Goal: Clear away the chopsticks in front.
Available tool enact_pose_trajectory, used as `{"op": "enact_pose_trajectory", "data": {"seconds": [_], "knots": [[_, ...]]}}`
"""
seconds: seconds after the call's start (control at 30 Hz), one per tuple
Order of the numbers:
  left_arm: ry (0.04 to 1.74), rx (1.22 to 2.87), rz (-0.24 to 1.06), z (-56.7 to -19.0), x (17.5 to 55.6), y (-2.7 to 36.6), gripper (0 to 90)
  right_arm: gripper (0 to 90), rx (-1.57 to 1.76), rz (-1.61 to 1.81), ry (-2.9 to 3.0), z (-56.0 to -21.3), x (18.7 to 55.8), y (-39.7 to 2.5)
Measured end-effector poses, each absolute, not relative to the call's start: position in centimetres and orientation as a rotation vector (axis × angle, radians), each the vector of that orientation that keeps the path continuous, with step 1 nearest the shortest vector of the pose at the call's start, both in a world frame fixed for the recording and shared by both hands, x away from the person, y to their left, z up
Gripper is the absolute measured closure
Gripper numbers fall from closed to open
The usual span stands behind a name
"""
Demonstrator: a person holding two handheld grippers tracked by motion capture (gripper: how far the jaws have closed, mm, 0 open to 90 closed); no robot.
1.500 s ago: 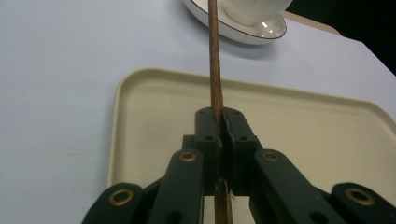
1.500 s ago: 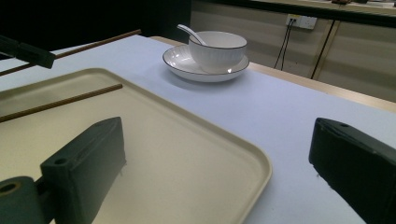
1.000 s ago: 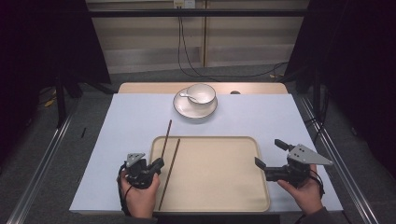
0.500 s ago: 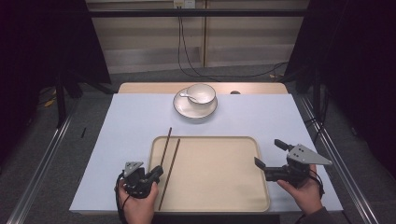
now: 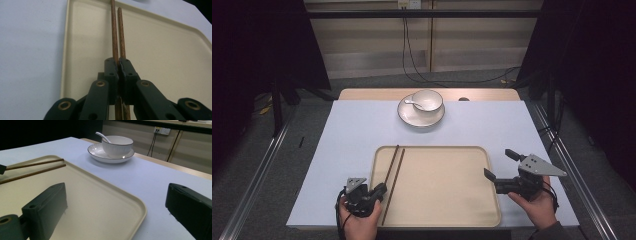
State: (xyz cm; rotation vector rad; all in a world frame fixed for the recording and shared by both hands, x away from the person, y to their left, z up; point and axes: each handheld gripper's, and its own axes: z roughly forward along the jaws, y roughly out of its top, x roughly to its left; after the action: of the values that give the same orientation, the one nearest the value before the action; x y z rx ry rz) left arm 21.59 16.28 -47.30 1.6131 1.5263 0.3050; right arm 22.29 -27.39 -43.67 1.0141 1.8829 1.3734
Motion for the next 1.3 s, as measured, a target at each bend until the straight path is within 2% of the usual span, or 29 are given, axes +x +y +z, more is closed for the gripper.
{"op": "enact_pose_trajectory", "data": {"seconds": [0.8,1.3], "knots": [[1.534,1.660,0.329,-48.09,21.82,15.97,83.3,3.7,1.004,1.375,1.893,-43.70,22.32,-27.34],[1.460,1.682,0.353,-47.51,22.36,15.47,65.2,3.7,1.007,1.369,1.895,-43.69,22.30,-27.40]]}}
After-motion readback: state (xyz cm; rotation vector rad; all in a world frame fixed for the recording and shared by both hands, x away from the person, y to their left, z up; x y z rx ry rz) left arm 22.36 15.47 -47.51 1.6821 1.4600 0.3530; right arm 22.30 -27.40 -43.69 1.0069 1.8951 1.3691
